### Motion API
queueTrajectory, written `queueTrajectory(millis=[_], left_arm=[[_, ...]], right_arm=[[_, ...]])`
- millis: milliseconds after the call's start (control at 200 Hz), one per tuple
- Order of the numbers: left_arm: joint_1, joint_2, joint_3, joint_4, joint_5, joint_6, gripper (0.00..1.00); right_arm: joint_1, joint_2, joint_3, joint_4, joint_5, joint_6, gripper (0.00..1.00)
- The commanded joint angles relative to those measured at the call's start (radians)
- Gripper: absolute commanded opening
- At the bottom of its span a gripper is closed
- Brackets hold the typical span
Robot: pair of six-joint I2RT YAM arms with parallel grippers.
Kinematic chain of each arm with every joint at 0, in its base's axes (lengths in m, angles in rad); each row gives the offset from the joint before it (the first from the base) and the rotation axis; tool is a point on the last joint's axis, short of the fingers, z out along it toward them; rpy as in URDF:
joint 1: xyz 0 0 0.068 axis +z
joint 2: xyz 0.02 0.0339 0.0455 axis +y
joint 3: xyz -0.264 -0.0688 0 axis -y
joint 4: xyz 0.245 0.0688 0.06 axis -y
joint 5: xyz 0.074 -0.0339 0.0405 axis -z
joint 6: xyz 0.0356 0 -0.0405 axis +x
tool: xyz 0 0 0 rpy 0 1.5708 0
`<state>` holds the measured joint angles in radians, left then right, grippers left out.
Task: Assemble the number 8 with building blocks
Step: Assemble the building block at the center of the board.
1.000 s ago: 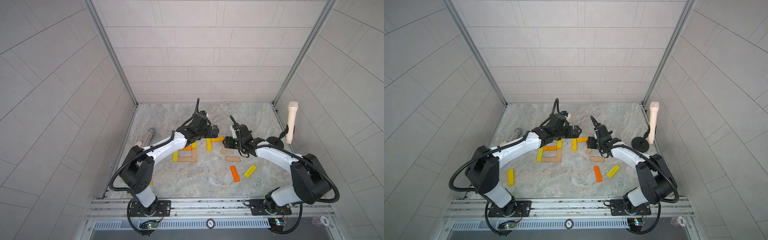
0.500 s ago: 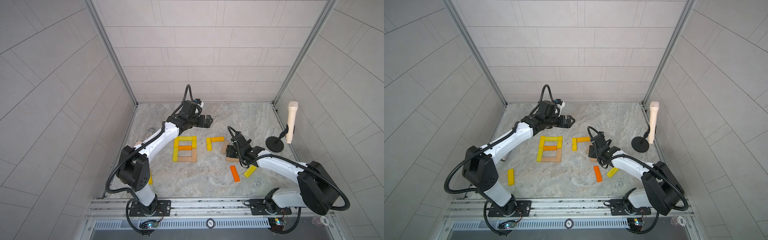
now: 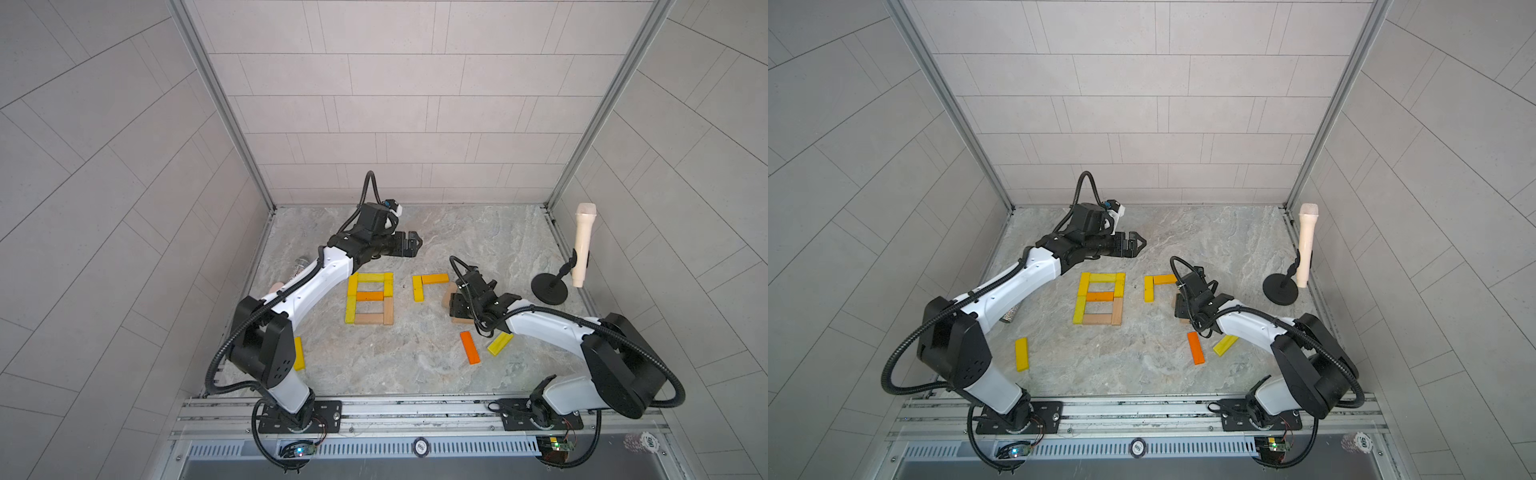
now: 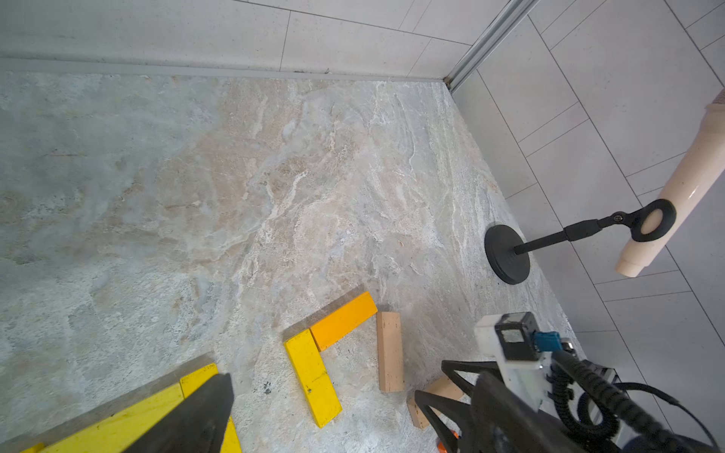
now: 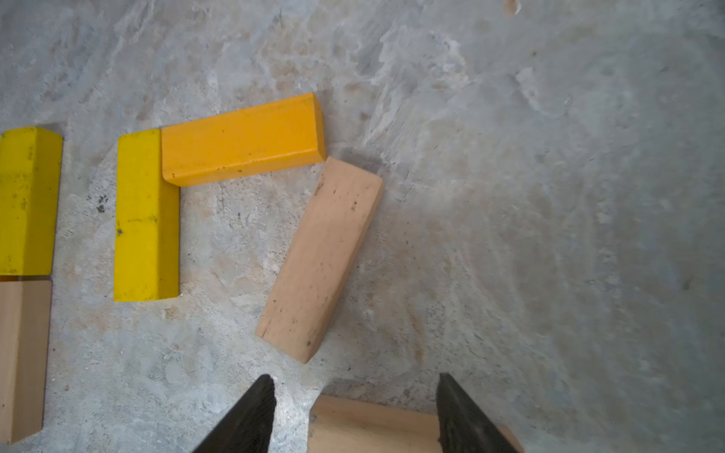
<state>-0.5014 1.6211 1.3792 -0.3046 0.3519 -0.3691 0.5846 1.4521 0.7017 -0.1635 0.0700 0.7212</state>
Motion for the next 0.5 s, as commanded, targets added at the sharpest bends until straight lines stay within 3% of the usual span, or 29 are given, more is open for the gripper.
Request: queueTrajectory(millis=[0,495], left_arm=[[0.004,-0.038,-0.01,-0.001,0.007,-0.001,1.0],[0.006,-0.046,-0.013,-0.01,-0.01,0.017,1.0]], right_arm=[[0.02,0.047,0.041,0.041,0.008,0.015,0.67],[0.031,0.215,0.11,0.093,0.092,0.106,0.64]])
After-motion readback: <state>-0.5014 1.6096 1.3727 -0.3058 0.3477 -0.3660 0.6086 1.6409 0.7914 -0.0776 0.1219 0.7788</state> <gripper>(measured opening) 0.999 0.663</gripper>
